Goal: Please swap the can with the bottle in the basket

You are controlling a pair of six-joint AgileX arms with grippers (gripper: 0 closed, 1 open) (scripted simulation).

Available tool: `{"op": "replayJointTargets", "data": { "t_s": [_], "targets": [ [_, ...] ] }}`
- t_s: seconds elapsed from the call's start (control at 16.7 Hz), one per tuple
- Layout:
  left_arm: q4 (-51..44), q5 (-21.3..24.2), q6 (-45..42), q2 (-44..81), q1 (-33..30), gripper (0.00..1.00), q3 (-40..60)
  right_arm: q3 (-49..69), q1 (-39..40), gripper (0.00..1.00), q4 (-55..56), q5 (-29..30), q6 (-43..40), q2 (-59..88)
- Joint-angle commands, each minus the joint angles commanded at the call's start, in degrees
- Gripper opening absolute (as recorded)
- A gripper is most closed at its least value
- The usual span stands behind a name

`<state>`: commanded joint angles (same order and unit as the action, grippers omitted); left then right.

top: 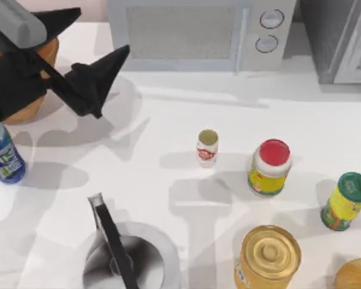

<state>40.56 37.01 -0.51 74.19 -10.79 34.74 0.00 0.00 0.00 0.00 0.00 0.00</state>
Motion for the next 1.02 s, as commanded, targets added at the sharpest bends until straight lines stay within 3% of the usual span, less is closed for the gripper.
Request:
{"op": "replayJointTargets", "data": {
  "t_s": [0.3, 0.6, 0.84, 1.02],
  "targets": [
    [-18.3, -16.2, 0.4, -37.4, 4.7, 1.00, -15.8, 0.0, 0.0, 1.00, 0.0, 0.0, 0.0, 0.0],
    [-33.2, -29.9, 0.5, -63.1, 8.7, 1.00, -28.5, 0.0, 0.0, 1.00, 0.0, 0.0, 0.0, 0.0],
    [-39.6, -36.1, 0.5, -72.9, 10.5, 1.00, -34.0, 0.0, 0.0, 1.00, 0.0, 0.0, 0.0, 0.0],
    [-40.6, -37.0, 0.5, -74.2, 10.8, 1.00, -34.7, 0.0, 0.0, 1.00, 0.0, 0.0, 0.0, 0.0]
  ]
}}
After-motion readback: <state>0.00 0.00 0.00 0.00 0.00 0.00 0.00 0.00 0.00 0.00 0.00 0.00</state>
